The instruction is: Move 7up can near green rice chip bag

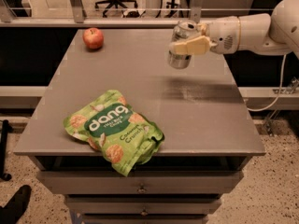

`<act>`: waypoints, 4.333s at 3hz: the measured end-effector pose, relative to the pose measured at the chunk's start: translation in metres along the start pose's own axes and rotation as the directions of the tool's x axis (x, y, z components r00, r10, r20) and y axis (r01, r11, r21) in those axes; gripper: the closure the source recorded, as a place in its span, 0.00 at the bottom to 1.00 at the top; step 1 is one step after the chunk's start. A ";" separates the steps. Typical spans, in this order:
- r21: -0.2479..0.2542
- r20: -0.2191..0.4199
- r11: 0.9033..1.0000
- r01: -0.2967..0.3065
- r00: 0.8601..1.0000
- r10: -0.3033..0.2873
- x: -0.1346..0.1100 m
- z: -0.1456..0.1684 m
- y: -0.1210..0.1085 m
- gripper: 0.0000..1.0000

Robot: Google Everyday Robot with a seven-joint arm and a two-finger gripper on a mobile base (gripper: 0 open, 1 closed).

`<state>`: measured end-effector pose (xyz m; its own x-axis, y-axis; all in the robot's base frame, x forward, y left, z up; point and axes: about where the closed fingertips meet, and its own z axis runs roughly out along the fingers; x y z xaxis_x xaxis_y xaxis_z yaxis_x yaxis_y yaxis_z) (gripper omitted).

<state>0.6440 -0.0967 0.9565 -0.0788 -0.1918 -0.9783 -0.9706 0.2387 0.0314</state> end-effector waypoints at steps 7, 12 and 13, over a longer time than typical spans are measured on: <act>-0.452 -0.113 0.890 0.060 0.986 -0.123 0.056 0.061 0.162 0.58; -0.264 -0.262 0.962 0.073 0.954 -0.144 0.079 -0.031 0.100 0.00; -0.194 -0.258 0.973 0.126 0.950 -0.175 0.058 -0.053 0.080 0.00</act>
Offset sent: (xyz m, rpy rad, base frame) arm -0.1517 0.0600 -0.0196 0.0617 0.0702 0.4473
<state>0.5499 -0.1388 0.9132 0.0360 -0.4692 -0.8824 -0.9983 0.0235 -0.0532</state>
